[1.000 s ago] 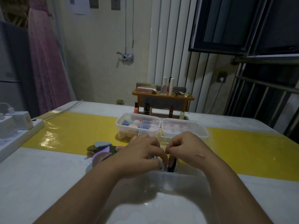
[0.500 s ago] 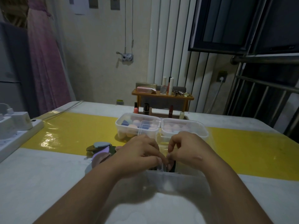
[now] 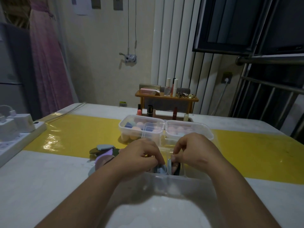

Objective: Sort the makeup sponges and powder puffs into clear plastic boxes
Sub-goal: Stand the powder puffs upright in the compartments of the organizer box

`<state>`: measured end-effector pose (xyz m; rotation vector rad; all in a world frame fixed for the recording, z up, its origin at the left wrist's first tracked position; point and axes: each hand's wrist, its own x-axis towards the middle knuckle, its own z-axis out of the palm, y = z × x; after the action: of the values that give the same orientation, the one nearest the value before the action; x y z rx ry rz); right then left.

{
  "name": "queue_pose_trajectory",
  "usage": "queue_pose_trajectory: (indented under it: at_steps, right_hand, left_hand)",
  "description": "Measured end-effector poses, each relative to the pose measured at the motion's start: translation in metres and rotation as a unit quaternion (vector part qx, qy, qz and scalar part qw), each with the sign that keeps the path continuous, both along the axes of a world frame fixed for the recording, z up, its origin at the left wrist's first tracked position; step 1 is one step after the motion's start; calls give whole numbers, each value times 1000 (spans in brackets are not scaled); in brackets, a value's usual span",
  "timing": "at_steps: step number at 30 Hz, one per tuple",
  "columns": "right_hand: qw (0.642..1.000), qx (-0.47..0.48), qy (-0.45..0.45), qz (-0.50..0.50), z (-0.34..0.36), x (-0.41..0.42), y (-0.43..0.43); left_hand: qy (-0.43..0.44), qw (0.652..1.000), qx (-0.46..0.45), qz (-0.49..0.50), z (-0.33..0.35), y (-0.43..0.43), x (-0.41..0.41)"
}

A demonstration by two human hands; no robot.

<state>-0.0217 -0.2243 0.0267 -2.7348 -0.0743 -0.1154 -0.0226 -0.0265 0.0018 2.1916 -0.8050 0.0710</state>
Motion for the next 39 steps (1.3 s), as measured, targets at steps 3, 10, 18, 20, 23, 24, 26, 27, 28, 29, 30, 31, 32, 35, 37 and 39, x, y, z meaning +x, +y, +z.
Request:
queue_pose_trajectory:
  at_steps: [3,10,18,20,23,24,26,27,28,29,30,31,32,35,37,39]
  right_hand:
    - [1000,-5,3,0,1,-1,1]
    - [996,-46,72,14,3,-4,3]
    - [996,-54,63,25,-4,-1,4]
    - [997,-44,52,29,-7,1,5]
    - [999,-37,22,28,-12,5,11]
    - [999,-38,12,27,-13,6,13]
    - [999,-42,-6,28,-17,7,17]
    - [999,-41,-14,27,-18,7,18]
    - [999,-34,-20,26,-19,8,17]
    - [999,-22,-26,25,-19,8,16]
    - [999,-5,-29,26,-19,8,14]
    - [999,15,-32,29,-19,8,13]
    - [998,37,-38,33,-19,8,12]
    - [994,78,-72,35,-18,9,10]
    - [991,93,-91,38,-19,8,9]
    - [988,105,-104,41,-19,9,8]
  left_hand:
    - [1,1000,11,0,0,0,0]
    - [-40,997,51,-36,0,2,2]
    - [-25,994,102,-41,0,5,1]
    - [-13,995,96,-36,1,7,2]
    - [-8,996,79,-35,2,15,3]
    - [-8,997,75,-33,2,17,4]
    - [-4,997,69,-30,1,21,5]
    - [2,998,62,-32,2,22,5]
    - [9,998,45,-38,3,23,5]
    - [18,999,14,-44,4,24,5]
    - [27,998,-32,-44,5,25,5]
    - [37,995,-85,-32,6,26,5]
    - [46,989,-138,-7,5,27,7]
    - [71,956,-253,132,-1,30,17]
    - [63,932,-282,218,-4,33,23]
    - [30,922,-269,276,-7,38,28]
